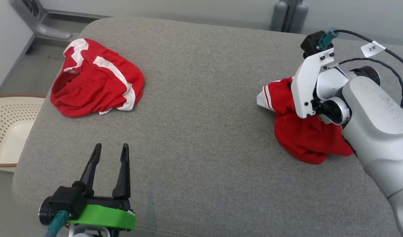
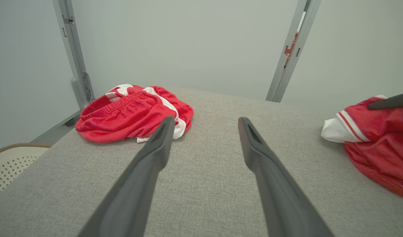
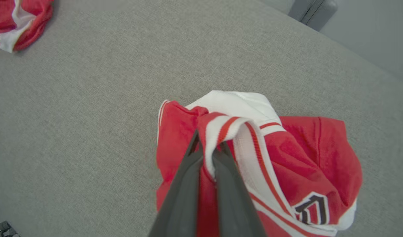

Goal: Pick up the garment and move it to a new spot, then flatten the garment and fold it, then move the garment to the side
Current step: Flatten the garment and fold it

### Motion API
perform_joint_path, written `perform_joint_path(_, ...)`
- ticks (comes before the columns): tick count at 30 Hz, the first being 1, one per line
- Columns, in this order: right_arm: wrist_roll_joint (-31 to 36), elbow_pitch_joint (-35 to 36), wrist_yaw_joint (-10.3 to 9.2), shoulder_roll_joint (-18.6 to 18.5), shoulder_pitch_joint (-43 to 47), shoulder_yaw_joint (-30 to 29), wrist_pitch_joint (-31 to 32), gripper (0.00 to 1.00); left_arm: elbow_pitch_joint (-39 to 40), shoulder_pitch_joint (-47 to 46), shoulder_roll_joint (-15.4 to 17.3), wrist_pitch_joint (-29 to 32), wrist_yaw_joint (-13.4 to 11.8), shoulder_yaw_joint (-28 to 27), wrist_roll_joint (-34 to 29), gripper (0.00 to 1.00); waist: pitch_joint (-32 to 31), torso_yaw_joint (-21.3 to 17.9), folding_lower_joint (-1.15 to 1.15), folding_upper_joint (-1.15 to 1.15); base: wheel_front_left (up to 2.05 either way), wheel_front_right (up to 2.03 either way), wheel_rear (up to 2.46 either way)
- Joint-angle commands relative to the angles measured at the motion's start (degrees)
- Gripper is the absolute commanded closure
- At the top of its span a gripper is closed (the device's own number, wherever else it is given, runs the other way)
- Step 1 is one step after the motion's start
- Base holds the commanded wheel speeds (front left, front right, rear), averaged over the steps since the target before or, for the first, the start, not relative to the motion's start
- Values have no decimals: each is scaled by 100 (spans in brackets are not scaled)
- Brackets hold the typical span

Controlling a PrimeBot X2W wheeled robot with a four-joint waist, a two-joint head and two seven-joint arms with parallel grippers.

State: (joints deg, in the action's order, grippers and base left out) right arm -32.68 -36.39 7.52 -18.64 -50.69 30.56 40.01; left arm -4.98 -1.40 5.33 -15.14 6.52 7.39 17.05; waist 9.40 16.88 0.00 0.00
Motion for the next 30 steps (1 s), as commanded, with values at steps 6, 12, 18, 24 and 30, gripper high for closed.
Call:
perform_joint_path(6, 137, 334, -6, -33, -267, 365, -1141, 100, -37, 129, 32, -1, 31, -11, -45, 0, -312, -85, 0, 0, 0, 0, 0)
perform_joint_path(12, 444, 470, -7, 23, -899, 944, -2681, 100, -49, 162, 29, -1, 44, -21, -13, 0, -398, -42, 0, 0, 0, 0, 0)
perform_joint_path(18, 794, 333, -8, 109, -1832, 1372, -4525, 100, 7, 184, 17, -1, 52, -82, -33, 0, -426, 13, 0, 0, 0, 0, 0)
perform_joint_path(24, 831, 243, -8, 89, -2502, 1400, -5481, 100, 30, 227, 3, -1, 50, -147, -56, 0, -455, 16, 0, 0, 0, 0, 0)
perform_joint_path(30, 646, 4, -8, -300, -2018, 1677, -5519, 100, 60, 217, -24, -1, 58, -151, -65, 0, -358, -69, 0, 0, 0, 0, 0)
